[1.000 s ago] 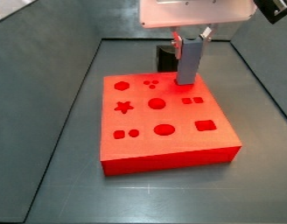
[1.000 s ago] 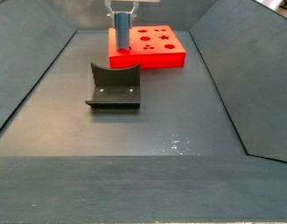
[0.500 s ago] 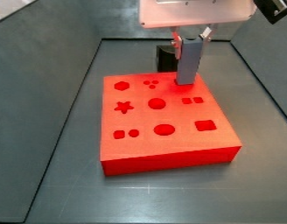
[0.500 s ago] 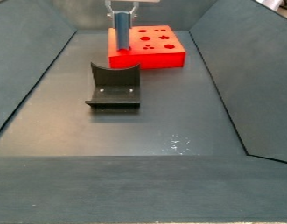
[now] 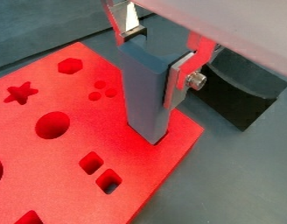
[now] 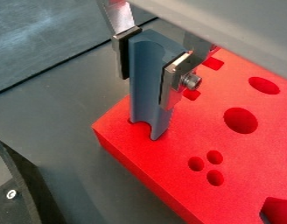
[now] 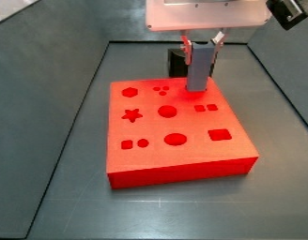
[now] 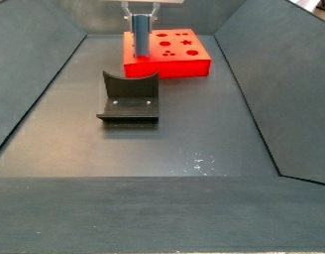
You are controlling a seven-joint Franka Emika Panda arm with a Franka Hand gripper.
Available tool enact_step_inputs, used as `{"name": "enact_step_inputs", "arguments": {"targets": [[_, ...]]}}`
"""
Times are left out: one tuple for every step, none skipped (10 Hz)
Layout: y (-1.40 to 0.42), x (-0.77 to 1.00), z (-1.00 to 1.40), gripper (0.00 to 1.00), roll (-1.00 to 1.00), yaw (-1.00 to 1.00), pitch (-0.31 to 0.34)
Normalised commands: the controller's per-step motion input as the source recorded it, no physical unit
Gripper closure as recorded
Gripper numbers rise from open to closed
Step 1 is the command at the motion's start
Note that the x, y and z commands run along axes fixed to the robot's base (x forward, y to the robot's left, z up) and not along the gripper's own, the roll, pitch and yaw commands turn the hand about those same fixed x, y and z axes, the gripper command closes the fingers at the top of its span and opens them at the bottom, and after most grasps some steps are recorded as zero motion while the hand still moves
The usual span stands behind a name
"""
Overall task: Pick up the arch object. Move up. Place the arch object on the fixture. Regrasp the arch object. Move to above the board. Insert the arch object.
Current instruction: Insert the arch object.
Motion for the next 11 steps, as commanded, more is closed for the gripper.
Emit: {"name": "enact_step_inputs", "arguments": {"targets": [[0.03, 0.00, -0.01, 1.00, 0.00, 0.00, 0.000], [0.07, 0.00, -0.04, 1.00, 0.00, 0.00, 0.000], [0.03, 0.00, -0.05, 1.00, 0.00, 0.00, 0.000], [0.00, 0.00, -0.11, 1.00, 0.00, 0.00, 0.000], [0.05, 0.00, -0.22, 1.00, 0.00, 0.05, 0.000], [0.08, 0.00, -0.19, 1.00, 0.00, 0.03, 0.000], [0.10, 0.07, -0.15, 1.00, 0.00, 0.01, 0.000], [0.06, 0.06, -0.01, 1.00, 0.00, 0.00, 0.010], [0.00, 0.00, -0.03, 1.00, 0.00, 0.00, 0.000], [0.02, 0.00, -0.18, 1.00, 0.00, 0.00, -0.047], [0.19, 0.01, -0.07, 1.00, -0.03, 0.00, -0.051]]}}
